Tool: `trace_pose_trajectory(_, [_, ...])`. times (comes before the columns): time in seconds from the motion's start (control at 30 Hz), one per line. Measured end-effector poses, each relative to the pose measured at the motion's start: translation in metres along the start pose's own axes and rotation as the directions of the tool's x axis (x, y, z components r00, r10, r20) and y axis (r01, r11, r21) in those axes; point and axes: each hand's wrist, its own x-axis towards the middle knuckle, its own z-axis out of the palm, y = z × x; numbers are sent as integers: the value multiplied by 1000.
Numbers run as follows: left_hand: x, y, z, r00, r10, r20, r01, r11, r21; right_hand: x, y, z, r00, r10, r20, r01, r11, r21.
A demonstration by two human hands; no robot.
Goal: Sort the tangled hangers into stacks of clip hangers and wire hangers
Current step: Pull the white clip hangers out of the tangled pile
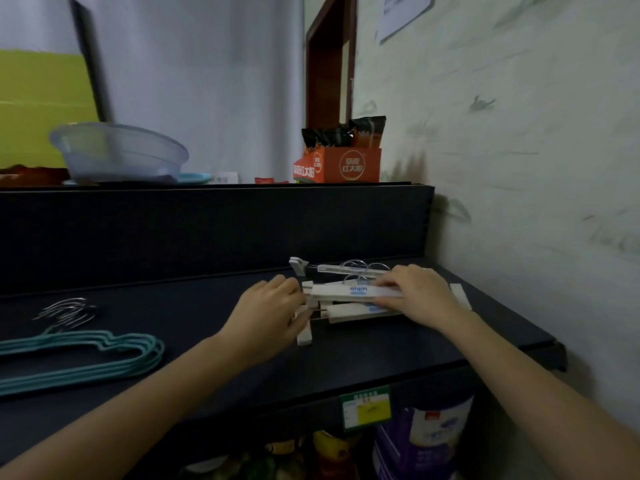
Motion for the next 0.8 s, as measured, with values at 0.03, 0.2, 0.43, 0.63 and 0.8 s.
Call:
trace_pose_trajectory(0.03, [-5, -7, -4, 1000, -25, 6, 25, 1000, 14, 1, -2, 1, 1000, 2, 27, -1, 1000, -18])
trace_pose_trajectory(0.2, [-27, -35, -21, 988, -156, -8, 156, 984, 88, 6, -16, -1, 1000, -5, 8, 6, 996, -91])
trace_pose_trajectory(0.43, [-83, -66, -54, 938, -344, -25, 345, 929, 137, 16, -88, -6, 973, -197, -124, 209, 973, 94])
trace_pose_trajectory(0.63, [-173, -92, -95, 863, -502, -59, 503, 839, 207, 16, -200, -3, 888, -442, -125, 459, 865, 205])
trace_pose_trajectory(0.8, [-261, -127, -144, 775, -623, -106, 627, 738, 248, 10, -298, 3, 824, -560, -89, 563, 788, 250])
